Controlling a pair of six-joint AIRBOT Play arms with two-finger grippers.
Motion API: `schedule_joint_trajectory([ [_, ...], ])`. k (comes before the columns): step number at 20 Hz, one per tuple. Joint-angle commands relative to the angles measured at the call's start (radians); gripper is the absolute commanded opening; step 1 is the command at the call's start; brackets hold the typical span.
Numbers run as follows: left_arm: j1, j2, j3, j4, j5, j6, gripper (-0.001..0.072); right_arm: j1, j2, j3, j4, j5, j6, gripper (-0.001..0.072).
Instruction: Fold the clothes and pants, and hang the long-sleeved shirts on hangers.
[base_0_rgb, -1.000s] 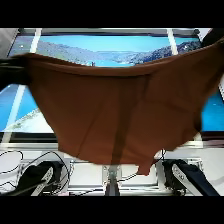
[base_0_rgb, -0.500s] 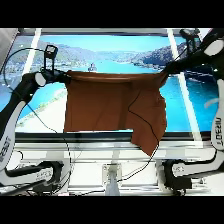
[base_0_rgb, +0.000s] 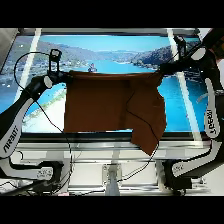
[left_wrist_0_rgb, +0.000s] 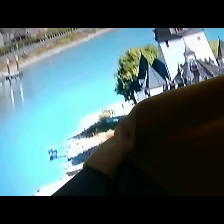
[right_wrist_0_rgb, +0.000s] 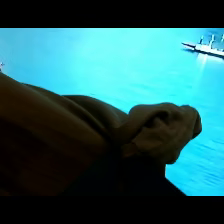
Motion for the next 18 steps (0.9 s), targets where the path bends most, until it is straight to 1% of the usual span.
schedule_joint_trajectory([
  [1, 0.032, -0.005, 0.0, 0.005, -0.237, -0.006, 0.001, 0.0, -0.005, 0.0, -0.071, 0.122, 0.023, 0.0014],
  [3, 0.04, -0.005, 0.0, 0.008, -0.316, -0.006, 0.001, 0.004, -0.005, 0.0, -0.06, 0.168, 0.024, 0.0014],
  [6, 0.037, -0.006, 0.0, 0.007, -0.317, -0.006, 0.001, 0.017, -0.004, -0.037, -0.061, 0.164, 0.048, 0.0014],
  [8, 0.034, -0.012, 0.0, 0.007, -0.319, -0.006, 0.0012, 0.017, -0.004, -0.084, -0.05, 0.124, 0.097, 0.0019],
  [9, 0.031, -0.013, 0.0, 0.007, -0.319, -0.006, 0.0053, 0.017, -0.004, -0.096, -0.051, 0.114, 0.116, 0.0103],
  [10, 0.027, -0.013, 0.0, 0.008, -0.319, -0.006, 0.0292, 0.017, -0.004, -0.101, -0.05, 0.109, 0.119, 0.0317],
  [11, 0.025, -0.013, 0.0, 0.007, -0.319, -0.007, 0.0621, 0.017, -0.003, -0.1, -0.05, 0.111, 0.12, 0.0531],
  [12, 0.026, -0.011, 0.0, 0.007, -0.325, -0.015, 0.0679, 0.017, -0.001, -0.097, -0.051, 0.114, 0.124, 0.0633],
  [15, 0.029, 0.023, 0.001, 0.008, -0.361, -0.022, 0.0677, 0.014, 0.014, -0.066, -0.071, 0.158, 0.126, 0.062],
  [18, 0.029, 0.109, 0.003, 0.009, -0.373, -0.021, 0.0676, 0.005, 0.07, -0.014, -0.075, 0.169, 0.126, 0.0601],
])
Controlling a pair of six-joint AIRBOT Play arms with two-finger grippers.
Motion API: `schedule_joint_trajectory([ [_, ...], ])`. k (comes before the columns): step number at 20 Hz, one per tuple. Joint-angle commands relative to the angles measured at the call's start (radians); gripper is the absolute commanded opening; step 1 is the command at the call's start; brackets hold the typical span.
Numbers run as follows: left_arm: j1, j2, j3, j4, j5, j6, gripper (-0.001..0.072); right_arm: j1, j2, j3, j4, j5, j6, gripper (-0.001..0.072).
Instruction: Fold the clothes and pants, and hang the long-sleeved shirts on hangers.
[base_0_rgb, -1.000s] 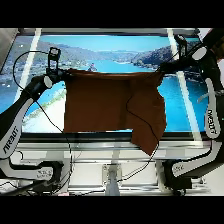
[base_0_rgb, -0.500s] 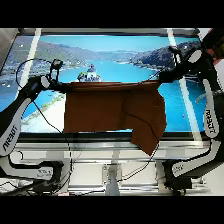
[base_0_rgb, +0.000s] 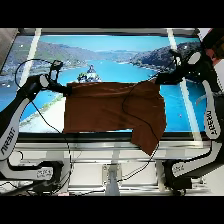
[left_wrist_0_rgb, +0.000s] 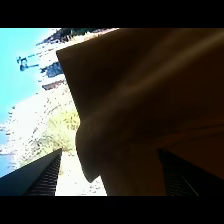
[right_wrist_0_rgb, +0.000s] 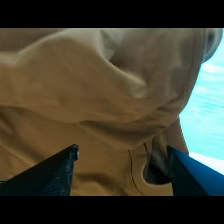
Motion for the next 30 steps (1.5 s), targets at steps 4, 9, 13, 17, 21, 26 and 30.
schedule_joint_trajectory([
  [4, 0.001, 0.251, 0.002, 0.089, -0.03, -0.004, 0.0658, -0.037, 0.209, 0.06, -0.032, 0.04, 0.006, 0.0474],
  [9, 0.0, 0.542, 0.002, 0.11, -0.089, -0.004, 0.0251, -0.083, 0.513, 0.06, -0.066, 0.111, 0.006, 0.0015],
  [13, 0.001, 0.745, 0.001, 0.111, -0.185, -0.004, 0.0013, -0.141, 0.724, 0.058, -0.121, 0.207, 0.005, 0.0016],
  [17, 0.001, 0.854, -0.001, 0.118, -0.344, -0.043, 0.0012, -0.177, 0.896, -0.035, -0.129, 0.321, 0.026, 0.0015],
  [21, 0.001, 0.891, -0.068, 0.132, -0.377, -0.072, 0.0012, -0.177, 1.136, -0.426, -0.184, 0.306, 0.025, 0.0014],
  [26, 0.001, 0.879, -0.193, 0.128, -0.366, -0.076, 0.0013, -0.177, 1.248, -0.944, -0.212, 0.176, 0.085, 0.0012],
  [30, 0.001, 0.85, -0.229, 0.125, -0.364, -0.075, 0.0013, -0.179, 1.072, -1.066, -0.214, 0.031, 0.075, 0.0011],
])
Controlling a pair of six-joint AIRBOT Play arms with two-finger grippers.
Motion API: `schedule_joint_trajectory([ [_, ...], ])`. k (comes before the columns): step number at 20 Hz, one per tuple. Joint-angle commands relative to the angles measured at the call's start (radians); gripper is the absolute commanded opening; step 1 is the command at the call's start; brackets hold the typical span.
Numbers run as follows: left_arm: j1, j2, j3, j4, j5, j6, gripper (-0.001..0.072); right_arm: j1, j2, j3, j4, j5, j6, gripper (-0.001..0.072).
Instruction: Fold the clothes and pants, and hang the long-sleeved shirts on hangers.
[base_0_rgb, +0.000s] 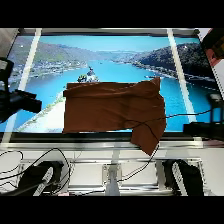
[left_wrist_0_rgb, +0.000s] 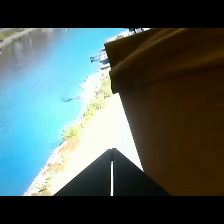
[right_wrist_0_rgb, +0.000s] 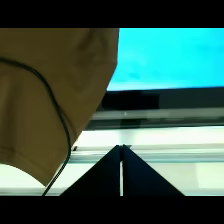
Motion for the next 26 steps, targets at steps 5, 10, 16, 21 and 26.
schedule_joint_trajectory([
  [5, 0.001, -0.055, -0.032, -0.003, 0.036, -0.002, 0.0013, -0.001, -0.374, -0.084, -0.008, -0.196, 0.006, 0.0013],
  [10, 0.001, -0.088, -0.034, -0.003, 0.036, -0.002, 0.0013, -0.001, -0.573, 0.047, 0.185, -0.071, -0.226, 0.0011],
  [16, 0.0, -0.091, -0.036, -0.003, 0.036, -0.002, 0.0012, -0.308, -0.589, 0.064, 0.497, -0.015, -0.458, 0.0011],
  [21, 0.001, -0.091, -0.036, -0.003, 0.036, -0.002, 0.0013, -0.488, -0.59, -0.135, 0.508, -0.123, -0.45, 0.033],
  [26, 0.0, -0.091, -0.036, -0.003, 0.036, -0.002, 0.0013, -0.486, -0.624, -0.195, 0.475, -0.16, -0.412, 0.0333],
])
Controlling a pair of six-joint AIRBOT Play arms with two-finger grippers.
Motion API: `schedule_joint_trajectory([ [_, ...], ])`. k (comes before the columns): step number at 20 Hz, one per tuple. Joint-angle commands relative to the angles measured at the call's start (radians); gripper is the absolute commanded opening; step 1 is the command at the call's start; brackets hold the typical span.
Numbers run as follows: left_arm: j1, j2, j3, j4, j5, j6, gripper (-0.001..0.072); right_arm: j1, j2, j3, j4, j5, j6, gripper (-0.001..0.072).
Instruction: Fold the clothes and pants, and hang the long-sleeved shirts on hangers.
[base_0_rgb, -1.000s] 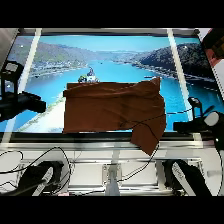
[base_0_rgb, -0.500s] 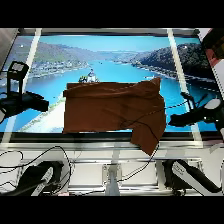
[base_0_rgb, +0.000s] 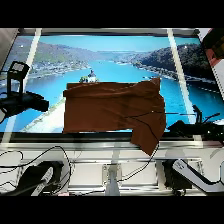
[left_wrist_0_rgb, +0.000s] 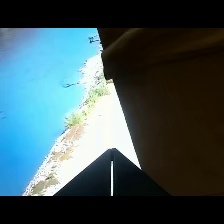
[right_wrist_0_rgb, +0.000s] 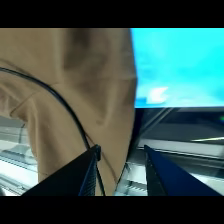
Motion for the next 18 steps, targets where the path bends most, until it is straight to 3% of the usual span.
schedule_joint_trajectory([
  [1, 0.0, 0.0, 0.0, 0.0, 0.0, 0.0, 0.0013, -0.017, -0.04, -0.036, -0.038, -0.023, 0.042, 0.0333],
  [9, 0.0, 0.0, 0.0, 0.0, 0.0, 0.0, 0.0012, -0.009, -0.118, -0.045, -0.021, -0.023, 0.051, 0.0347],
  [13, 0.0, 0.0, 0.0, 0.0, 0.0, 0.0, 0.0013, 0.119, -0.119, -0.047, -0.025, -0.065, 0.056, 0.0346],
  [15, 0.0, 0.0, 0.0, 0.0, 0.0, 0.0, 0.0013, 0.167, -0.119, -0.061, -0.013, -0.1, 0.061, 0.0295],
  [18, 0.0, 0.0, 0.0, 0.0, 0.0, 0.0, 0.0013, 0.172, -0.119, -0.091, -0.005, -0.113, 0.05, 0.0295],
])
